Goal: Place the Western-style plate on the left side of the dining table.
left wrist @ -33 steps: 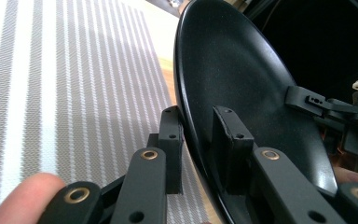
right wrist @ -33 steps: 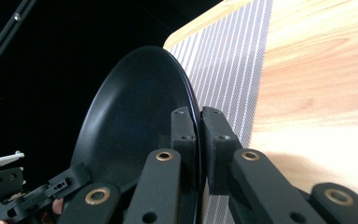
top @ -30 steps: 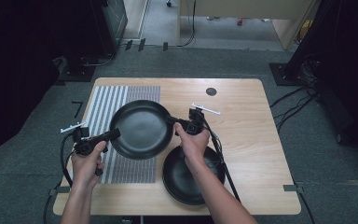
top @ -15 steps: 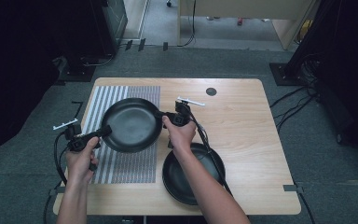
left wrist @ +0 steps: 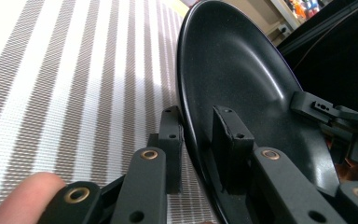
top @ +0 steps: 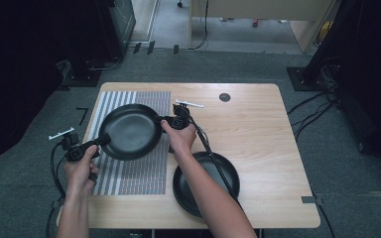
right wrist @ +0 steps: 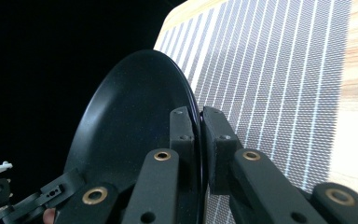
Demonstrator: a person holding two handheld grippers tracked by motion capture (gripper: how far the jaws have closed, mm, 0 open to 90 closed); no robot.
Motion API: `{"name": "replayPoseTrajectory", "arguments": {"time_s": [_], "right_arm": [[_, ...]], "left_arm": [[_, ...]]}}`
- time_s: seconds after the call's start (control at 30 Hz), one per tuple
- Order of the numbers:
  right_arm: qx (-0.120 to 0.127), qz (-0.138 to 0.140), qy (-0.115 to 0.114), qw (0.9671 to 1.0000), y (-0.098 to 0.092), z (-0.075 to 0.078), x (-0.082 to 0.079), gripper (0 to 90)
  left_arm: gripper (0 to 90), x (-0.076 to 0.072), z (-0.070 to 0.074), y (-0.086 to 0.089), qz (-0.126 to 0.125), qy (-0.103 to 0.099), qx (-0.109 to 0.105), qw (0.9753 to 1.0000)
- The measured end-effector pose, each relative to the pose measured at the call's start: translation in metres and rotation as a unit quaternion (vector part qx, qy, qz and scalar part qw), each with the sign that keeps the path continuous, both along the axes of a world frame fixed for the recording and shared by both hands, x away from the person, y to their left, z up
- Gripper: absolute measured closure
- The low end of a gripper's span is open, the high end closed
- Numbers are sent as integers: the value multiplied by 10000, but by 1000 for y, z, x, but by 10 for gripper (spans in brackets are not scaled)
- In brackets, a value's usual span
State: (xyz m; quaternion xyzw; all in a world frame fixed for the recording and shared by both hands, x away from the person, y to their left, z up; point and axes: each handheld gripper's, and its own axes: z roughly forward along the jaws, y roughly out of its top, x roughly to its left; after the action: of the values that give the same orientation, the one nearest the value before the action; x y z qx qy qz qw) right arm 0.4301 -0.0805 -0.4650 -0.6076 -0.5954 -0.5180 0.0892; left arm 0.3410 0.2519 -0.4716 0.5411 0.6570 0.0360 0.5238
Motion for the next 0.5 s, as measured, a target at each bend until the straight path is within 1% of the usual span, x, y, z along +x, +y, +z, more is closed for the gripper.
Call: {"name": "replayPoseTrajectory", "arguments": {"time_s": [0.13, 0.17, 0.27, 0.37, 0.47, 0.5], "right_arm": [[-11, 18, 41, 10000, 6, -5, 6, 839], [-33, 19, 18, 10000, 8, -7, 8, 838], [-27, 34, 87, 10000, 11, -12, 12, 836], [-48, 27, 116, 9999, 14, -16, 16, 834], [-88, 17, 138, 9999, 15, -20, 20, 833], [-107, 17, 152, 9998, 16, -21, 21, 833]], "left_arm": [[746, 3, -5, 5, 74, 61, 36, 9999], [746, 4, -6, 6, 93, 81, 37, 9999], [746, 5, -9, 7, 148, 116, 52, 9998], [742, 7, -12, 7, 157, 132, 106, 9997], [737, 9, -15, 7, 149, 174, 117, 9997], [737, 11, -18, 7, 160, 230, 101, 9996]]}}
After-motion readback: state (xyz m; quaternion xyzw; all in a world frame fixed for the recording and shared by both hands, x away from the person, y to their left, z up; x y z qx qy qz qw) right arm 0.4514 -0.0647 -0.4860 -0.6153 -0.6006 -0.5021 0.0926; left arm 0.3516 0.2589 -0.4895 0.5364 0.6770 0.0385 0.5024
